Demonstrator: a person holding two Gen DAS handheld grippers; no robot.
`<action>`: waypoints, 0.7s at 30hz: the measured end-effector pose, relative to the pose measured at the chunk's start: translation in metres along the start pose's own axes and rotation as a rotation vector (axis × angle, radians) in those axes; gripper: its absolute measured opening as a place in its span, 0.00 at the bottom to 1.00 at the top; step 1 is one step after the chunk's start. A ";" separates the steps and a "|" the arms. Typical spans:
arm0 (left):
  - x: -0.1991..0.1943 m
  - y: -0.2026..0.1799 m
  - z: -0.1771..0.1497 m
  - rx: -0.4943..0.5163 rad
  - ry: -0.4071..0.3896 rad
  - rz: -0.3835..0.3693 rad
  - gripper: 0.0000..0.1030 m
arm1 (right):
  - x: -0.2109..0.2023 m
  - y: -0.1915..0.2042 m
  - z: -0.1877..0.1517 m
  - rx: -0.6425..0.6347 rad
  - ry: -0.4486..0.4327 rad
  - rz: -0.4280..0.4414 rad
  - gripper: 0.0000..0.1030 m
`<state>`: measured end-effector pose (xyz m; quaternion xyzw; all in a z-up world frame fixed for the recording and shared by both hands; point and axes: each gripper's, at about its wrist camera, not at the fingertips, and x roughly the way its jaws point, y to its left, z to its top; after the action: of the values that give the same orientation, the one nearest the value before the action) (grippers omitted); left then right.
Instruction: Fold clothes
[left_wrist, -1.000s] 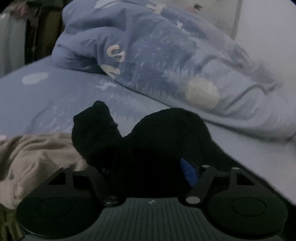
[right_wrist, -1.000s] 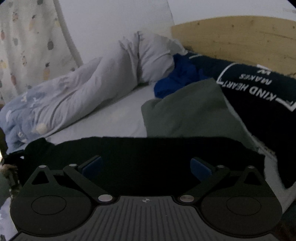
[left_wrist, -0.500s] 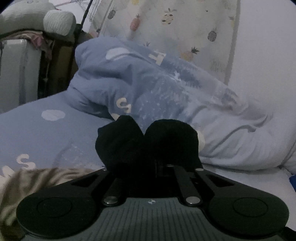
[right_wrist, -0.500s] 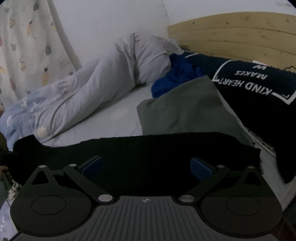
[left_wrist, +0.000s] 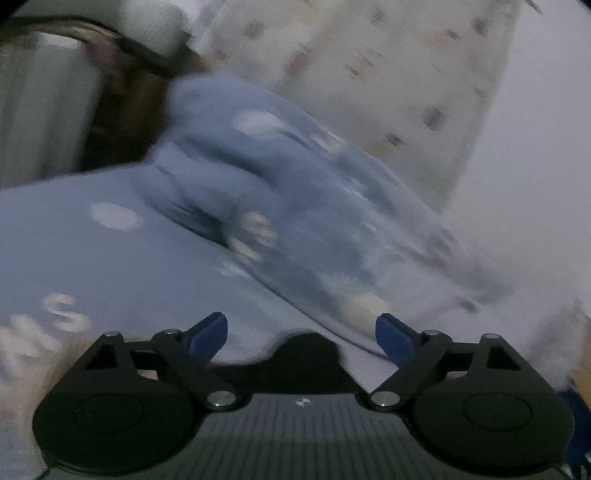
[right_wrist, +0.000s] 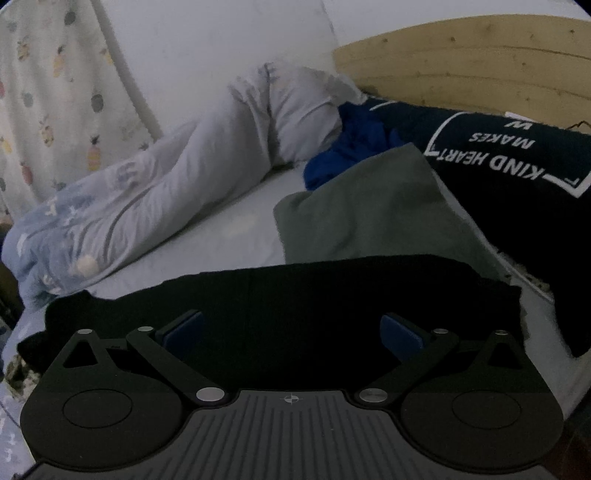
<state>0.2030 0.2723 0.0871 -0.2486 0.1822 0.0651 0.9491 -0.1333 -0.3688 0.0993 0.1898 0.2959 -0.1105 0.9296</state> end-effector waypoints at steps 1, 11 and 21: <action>0.010 -0.003 -0.004 0.003 0.032 -0.016 0.90 | 0.000 0.001 0.000 -0.002 0.001 0.001 0.99; 0.106 0.013 -0.032 -0.068 0.203 0.196 0.16 | 0.003 0.009 -0.004 -0.019 0.014 0.011 0.99; 0.031 -0.014 0.008 -0.059 0.036 0.129 0.05 | 0.011 0.011 -0.005 -0.012 0.034 0.052 0.99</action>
<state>0.2370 0.2647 0.0882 -0.2656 0.2130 0.1268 0.9317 -0.1230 -0.3580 0.0923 0.1939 0.3073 -0.0812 0.9281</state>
